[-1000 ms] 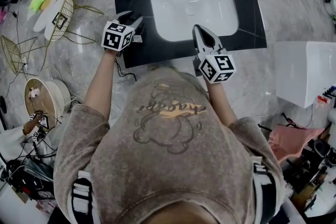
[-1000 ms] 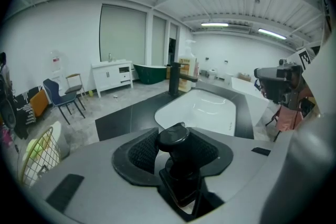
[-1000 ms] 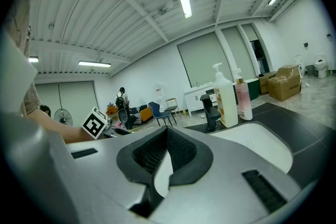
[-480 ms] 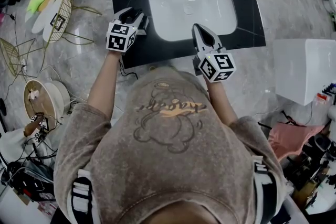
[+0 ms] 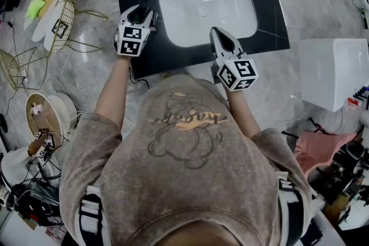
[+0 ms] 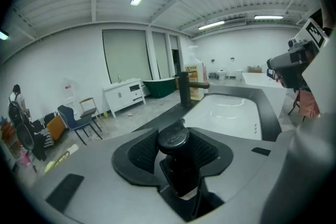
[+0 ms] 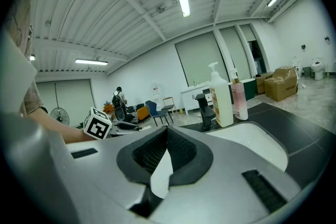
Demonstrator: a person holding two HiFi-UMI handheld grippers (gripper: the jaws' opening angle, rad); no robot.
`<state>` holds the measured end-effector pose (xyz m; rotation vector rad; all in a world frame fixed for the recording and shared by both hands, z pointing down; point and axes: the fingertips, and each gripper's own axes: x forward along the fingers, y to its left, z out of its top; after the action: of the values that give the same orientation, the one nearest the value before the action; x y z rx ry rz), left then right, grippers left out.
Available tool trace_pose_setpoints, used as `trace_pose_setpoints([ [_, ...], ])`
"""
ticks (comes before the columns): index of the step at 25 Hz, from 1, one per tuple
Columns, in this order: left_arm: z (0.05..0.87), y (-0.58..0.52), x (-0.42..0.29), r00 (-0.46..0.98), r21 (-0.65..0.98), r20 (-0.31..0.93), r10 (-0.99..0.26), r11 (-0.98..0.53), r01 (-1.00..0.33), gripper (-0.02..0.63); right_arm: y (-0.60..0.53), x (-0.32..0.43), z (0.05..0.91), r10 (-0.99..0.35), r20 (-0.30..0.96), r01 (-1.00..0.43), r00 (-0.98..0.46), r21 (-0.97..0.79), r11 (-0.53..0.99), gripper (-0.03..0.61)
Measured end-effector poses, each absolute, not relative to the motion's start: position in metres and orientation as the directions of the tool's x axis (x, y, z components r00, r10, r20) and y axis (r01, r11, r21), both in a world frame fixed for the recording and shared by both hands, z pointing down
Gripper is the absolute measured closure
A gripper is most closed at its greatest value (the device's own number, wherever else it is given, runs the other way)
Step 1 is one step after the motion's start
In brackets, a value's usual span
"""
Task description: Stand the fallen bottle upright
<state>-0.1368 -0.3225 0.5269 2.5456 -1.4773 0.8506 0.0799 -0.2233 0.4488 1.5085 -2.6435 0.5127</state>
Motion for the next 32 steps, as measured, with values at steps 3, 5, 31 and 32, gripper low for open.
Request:
trace_pose_setpoints([
  [3, 0.527, -0.331, -0.139, 0.367, -0.229, 0.488, -0.792, -0.523, -0.821, 0.439, -0.225, 0.08, 0.449, -0.828, 0.21, -0.847, -0.52, -0.257, 0.466, 0.581],
  [5, 0.526, -0.336, -0.141, 0.359, -0.249, 0.475, -0.804, -0.513, -0.821, 0.439, -0.228, 0.08, 0.45, -0.828, 0.211, -0.847, -0.519, -0.256, 0.466, 0.581],
  [31, 0.534, -0.349, -0.144, 0.319, -0.3, 0.484, -0.815, -0.497, -0.814, 0.437, -0.245, 0.077, 0.455, -0.823, 0.218, -0.843, -0.524, -0.269, 0.466, 0.581],
  [32, 0.534, -0.349, -0.143, 0.319, -0.299, 0.483, -0.816, -0.496, -0.815, 0.437, -0.245, 0.077, 0.455, -0.822, 0.218, -0.842, -0.526, -0.269, 0.467, 0.581],
])
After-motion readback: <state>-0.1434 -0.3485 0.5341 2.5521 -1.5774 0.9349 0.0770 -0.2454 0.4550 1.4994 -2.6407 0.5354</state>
